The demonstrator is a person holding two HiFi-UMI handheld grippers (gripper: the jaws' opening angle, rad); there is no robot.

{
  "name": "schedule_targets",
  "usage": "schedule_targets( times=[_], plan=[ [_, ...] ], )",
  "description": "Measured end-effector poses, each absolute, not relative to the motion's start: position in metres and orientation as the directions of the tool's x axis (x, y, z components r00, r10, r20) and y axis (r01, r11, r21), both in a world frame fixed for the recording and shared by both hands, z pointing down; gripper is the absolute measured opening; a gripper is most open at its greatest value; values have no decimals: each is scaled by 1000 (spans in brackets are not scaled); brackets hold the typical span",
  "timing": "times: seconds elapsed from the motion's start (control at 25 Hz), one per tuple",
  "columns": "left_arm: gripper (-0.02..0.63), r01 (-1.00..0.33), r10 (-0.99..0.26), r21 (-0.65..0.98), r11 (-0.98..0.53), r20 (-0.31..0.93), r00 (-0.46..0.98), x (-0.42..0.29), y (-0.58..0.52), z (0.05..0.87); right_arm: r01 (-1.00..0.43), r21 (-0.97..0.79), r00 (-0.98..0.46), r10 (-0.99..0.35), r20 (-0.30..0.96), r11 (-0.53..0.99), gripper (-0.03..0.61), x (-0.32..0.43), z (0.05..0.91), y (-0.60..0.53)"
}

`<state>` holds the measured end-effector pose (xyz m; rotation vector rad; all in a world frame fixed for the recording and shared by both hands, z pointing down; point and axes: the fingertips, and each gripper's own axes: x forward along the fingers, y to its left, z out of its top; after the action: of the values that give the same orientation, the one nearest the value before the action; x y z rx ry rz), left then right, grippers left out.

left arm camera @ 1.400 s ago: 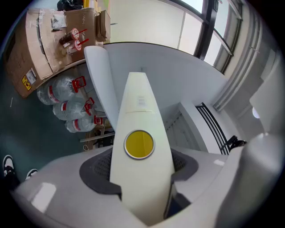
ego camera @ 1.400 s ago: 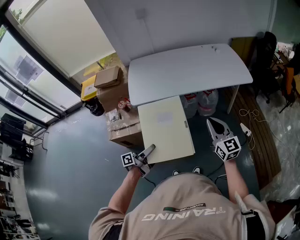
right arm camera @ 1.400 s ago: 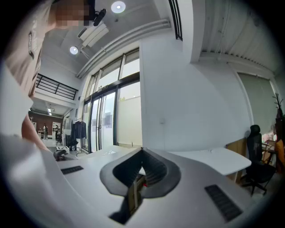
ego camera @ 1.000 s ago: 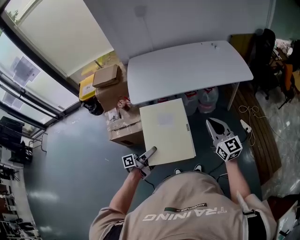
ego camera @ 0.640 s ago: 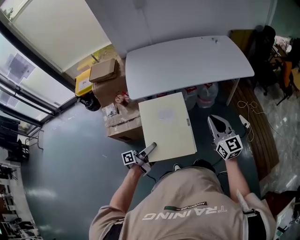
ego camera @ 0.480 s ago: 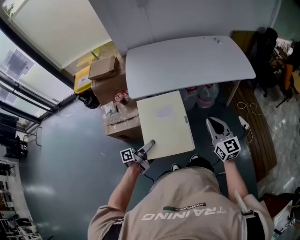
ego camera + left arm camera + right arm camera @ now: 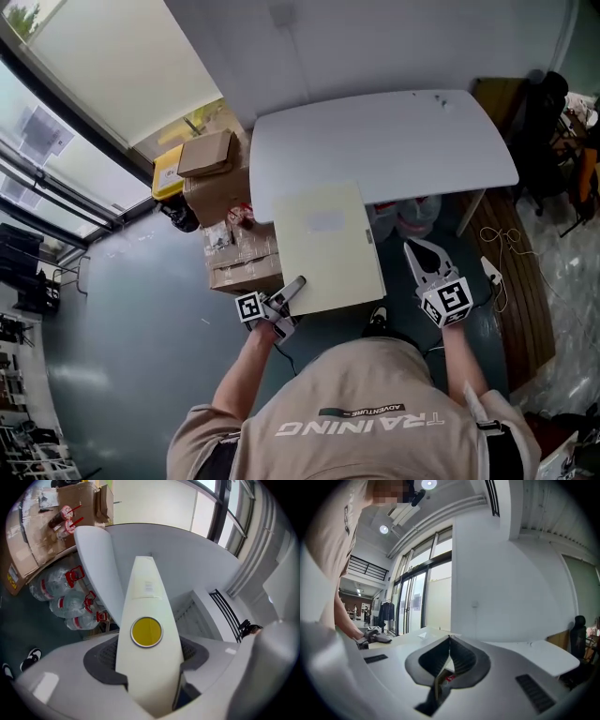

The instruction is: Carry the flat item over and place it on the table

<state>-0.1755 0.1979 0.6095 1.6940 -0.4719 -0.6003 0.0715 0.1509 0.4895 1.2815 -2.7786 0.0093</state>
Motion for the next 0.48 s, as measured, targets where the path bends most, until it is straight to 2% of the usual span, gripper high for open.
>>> schedule_targets(
  times=[0.48],
  plan=[
    [284, -16, -642, 973, -231, -141, 754, -142, 101, 595, -760, -65, -649, -753, 104, 646, 5, 123, 530, 53]
  ],
)
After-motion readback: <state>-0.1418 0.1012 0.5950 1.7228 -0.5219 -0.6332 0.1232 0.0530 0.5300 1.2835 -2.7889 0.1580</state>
